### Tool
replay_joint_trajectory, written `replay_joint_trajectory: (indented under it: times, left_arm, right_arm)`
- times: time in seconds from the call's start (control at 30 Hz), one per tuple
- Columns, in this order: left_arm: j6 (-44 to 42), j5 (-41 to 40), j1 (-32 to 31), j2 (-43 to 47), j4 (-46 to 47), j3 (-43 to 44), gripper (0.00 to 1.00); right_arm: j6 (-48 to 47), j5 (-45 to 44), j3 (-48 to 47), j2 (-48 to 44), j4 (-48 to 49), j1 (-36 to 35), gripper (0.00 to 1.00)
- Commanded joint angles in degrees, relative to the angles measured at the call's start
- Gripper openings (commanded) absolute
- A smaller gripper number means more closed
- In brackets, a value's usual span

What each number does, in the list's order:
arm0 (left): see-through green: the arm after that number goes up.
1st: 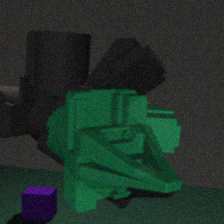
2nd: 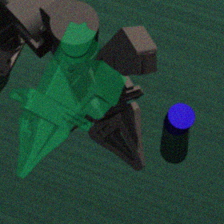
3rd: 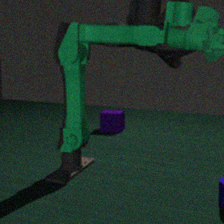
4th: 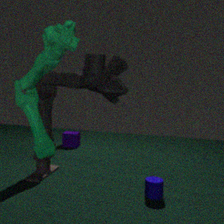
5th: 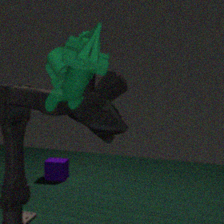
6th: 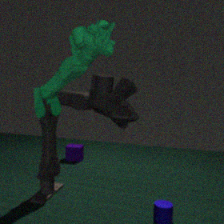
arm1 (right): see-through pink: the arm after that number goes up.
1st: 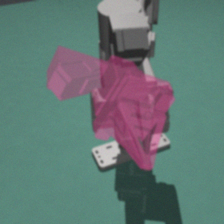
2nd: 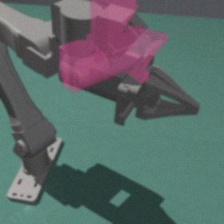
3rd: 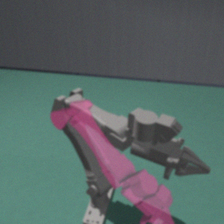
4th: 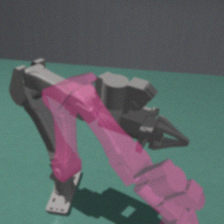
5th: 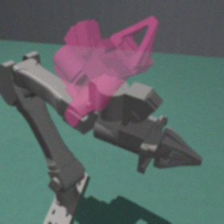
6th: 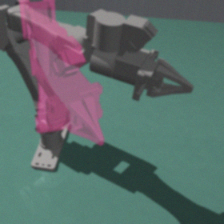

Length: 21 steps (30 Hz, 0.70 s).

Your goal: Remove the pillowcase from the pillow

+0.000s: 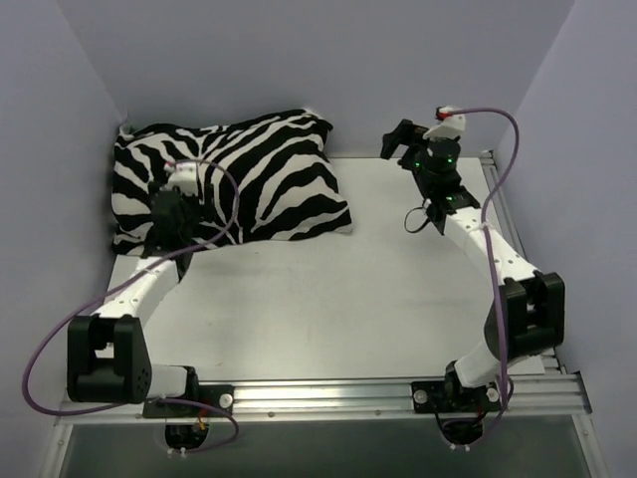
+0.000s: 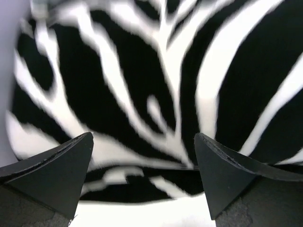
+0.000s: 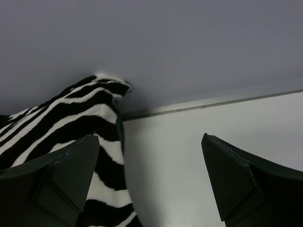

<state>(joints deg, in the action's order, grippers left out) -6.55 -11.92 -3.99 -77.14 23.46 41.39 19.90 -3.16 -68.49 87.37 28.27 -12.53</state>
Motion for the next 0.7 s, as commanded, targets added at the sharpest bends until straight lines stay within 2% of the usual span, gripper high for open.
replay_joint_trajectory:
  times: [0.0,0.03,0.1,0.23,0.37,0.47,0.53,0.57,0.6,0.63,0.67]
  left_arm:
    - [-6.46,12.03,3.18,2.43,-30.27,16.86,0.98]
    - [-7.33,16.01,3.63,3.22,-36.41,20.28,0.98]
    - [-8.82,21.91,3.73,5.50,-41.54,23.02,0.95]
    - [-11.21,23.00,4.77,4.90,-56.73,30.41,0.94]
    - [-11.65,21.86,7.33,4.54,-61.16,32.09,0.94]
    - [-11.74,22.21,8.29,5.77,-62.13,31.13,0.94]
    - [-11.74,22.21,8.38,6.39,-63.36,31.12,0.94]
    - [-11.91,22.38,8.56,6.48,-63.97,31.38,0.94]
    - [-11.82,22.47,8.56,6.57,-64.50,32.00,0.94]
    - [-12.00,22.38,8.56,6.57,-65.64,32.35,0.94]
    - [-12.00,22.38,8.56,6.57,-66.26,32.70,0.94]
  right_arm:
    - [5.15,8.51,-6.28,9.37,-7.97,-4.95,0.96]
    - [6.45,9.65,-11.35,12.09,-8.93,-6.09,0.97]
    - [7.95,14.03,-17.35,20.70,-10.77,-6.97,0.98]
    - [9.46,19.41,-31.94,34.59,-16.39,-10.04,1.00]
    - [11.38,26.08,-43.63,47.41,-17.64,-13.65,1.00]
    - [13.05,29.87,-45.33,51.04,-16.24,-15.15,0.97]
    - [12.97,31.89,-44.63,50.88,-14.31,-16.73,0.83]
    - [12.80,32.25,-44.02,49.57,-13.51,-17.08,0.72]
    - [13.32,32.34,-41.84,48.52,-11.59,-17.26,0.45]
    - [13.76,32.51,-40.51,47.11,-10.53,-17.17,0.31]
    - [14.37,32.25,-39.10,43.71,-9.39,-16.82,0.02]
